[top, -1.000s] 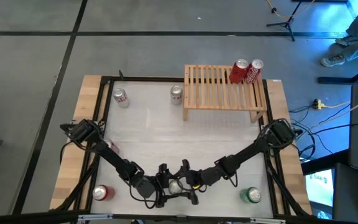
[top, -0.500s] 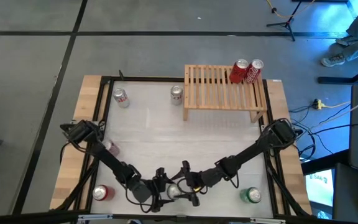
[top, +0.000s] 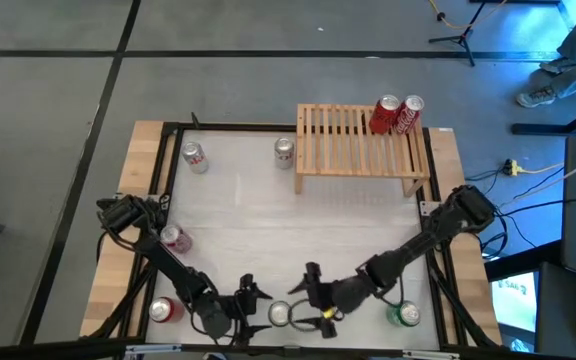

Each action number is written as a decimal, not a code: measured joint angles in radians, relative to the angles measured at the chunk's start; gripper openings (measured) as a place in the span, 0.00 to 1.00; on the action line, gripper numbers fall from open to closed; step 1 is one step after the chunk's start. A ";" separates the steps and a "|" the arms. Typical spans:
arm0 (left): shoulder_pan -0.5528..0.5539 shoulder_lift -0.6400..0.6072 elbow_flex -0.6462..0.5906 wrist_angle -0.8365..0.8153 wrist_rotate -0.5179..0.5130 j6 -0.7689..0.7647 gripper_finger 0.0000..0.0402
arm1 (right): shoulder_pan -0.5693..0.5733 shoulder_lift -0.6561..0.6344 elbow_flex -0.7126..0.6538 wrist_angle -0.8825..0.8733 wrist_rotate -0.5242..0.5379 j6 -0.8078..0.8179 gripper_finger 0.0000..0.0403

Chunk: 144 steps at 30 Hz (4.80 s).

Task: Place canned beverage on shelf
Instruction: Put the left green soda can on the shelf

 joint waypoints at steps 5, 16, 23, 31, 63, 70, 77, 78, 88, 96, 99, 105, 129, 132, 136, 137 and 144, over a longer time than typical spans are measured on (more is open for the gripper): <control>0.017 0.000 0.000 -0.001 -0.043 -0.013 0.87 | 0.060 -0.007 -0.001 -0.167 0.111 0.119 0.82; 0.073 0.000 0.000 -0.072 -0.044 0.005 0.87 | 0.047 0.112 -0.001 -0.113 0.197 0.182 0.82; 0.110 0.001 0.000 -0.107 -0.038 0.013 0.87 | 0.043 0.114 -0.001 -0.121 0.177 0.188 0.82; 0.135 0.001 0.001 -0.150 -0.065 -0.033 0.87 | 0.044 0.072 -0.001 -0.233 0.113 0.284 0.82; 0.085 0.002 0.000 -0.223 -0.084 -0.127 0.87 | -0.015 -0.133 0.001 -0.123 0.326 0.077 0.82; 0.085 0.002 0.000 -0.224 -0.072 -0.126 0.87 | -0.063 -0.112 0.000 -0.122 0.152 0.120 0.96; 0.085 0.002 0.000 -0.225 -0.069 -0.126 0.87 | -0.069 -0.110 0.000 -0.126 0.133 0.104 0.89; 0.085 0.002 0.000 -0.225 -0.069 -0.126 0.87 | -0.069 -0.110 0.000 -0.121 0.133 0.104 0.88; 0.085 0.002 0.000 -0.225 -0.069 -0.126 0.87 | -0.060 -0.099 0.000 -0.171 0.135 0.119 0.85; 0.087 0.002 0.000 -0.218 -0.069 -0.126 0.87 | -0.047 -0.035 0.000 -0.161 0.161 0.111 0.85; 0.087 0.002 0.000 -0.215 -0.068 -0.126 0.87 | -0.047 -0.008 0.000 -0.158 0.160 0.120 0.85; 0.088 0.002 0.000 -0.215 -0.069 -0.126 0.87 | -0.048 0.033 0.000 -0.151 0.160 0.119 0.85; 0.040 -0.081 0.000 -0.195 0.014 0.018 0.87 | -0.094 -0.367 -0.001 -0.473 0.170 0.011 0.72; 0.039 -0.103 0.000 -0.194 0.010 0.073 0.87 | -0.165 -0.488 -0.001 -0.573 0.179 -0.020 0.72; 0.063 -0.120 0.000 -0.200 0.048 0.124 0.87 | -0.297 -0.625 -0.001 -0.690 0.188 -0.072 0.72; 0.072 -0.123 0.000 -0.204 0.076 0.139 0.87 | -0.333 -0.651 -0.001 -0.708 0.189 -0.090 0.72; 0.139 -0.124 0.000 -0.203 0.199 0.252 0.87 | -0.610 -0.752 -0.001 -0.731 0.111 -0.273 0.72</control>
